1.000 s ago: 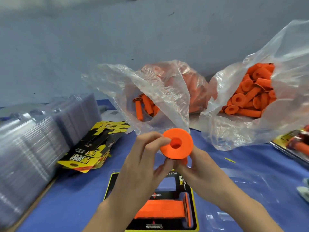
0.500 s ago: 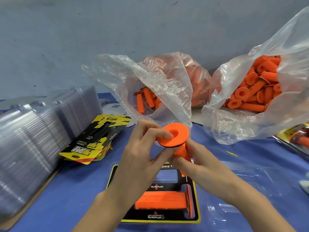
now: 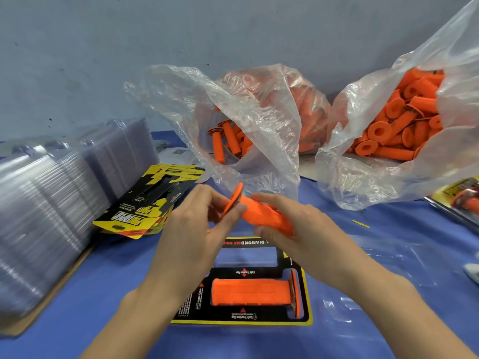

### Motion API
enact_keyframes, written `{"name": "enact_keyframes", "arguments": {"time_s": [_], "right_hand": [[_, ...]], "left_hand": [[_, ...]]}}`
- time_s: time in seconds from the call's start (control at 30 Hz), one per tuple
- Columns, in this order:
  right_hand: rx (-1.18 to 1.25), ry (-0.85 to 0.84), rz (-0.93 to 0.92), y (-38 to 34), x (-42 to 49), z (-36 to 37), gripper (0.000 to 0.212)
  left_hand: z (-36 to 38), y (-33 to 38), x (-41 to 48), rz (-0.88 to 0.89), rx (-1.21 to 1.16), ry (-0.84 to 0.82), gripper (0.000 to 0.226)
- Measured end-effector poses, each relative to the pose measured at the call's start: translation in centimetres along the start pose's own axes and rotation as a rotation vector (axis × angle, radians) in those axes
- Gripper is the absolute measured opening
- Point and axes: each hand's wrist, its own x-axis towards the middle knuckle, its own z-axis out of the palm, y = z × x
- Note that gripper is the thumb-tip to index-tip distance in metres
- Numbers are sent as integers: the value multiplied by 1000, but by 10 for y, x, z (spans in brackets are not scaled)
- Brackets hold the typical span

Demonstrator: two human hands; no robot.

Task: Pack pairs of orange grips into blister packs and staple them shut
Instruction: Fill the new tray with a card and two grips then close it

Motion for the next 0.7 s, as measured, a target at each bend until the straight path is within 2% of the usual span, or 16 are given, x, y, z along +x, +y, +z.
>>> {"name": "enact_keyframes", "arguments": {"time_s": [0.1, 0.17, 0.23, 0.33, 0.7], "right_hand": [[-31, -20, -17, 6, -1, 2, 47], [15, -75, 16, 10, -2, 4, 43], [16, -123, 34, 14, -3, 7, 40], [1, -133, 41, 16, -2, 10, 39], [-75, -199, 12, 16, -6, 9, 31]], "left_hand": [[-5, -13, -3, -318, -76, -28, 32], [-11, -24, -5, -515, -144, -104, 37], [-16, -35, -7, -626, -156, -184, 41], [-20, -42, -10, -671, -127, -243, 45], [-16, -46, -14, -654, -2, -326, 47]]}}
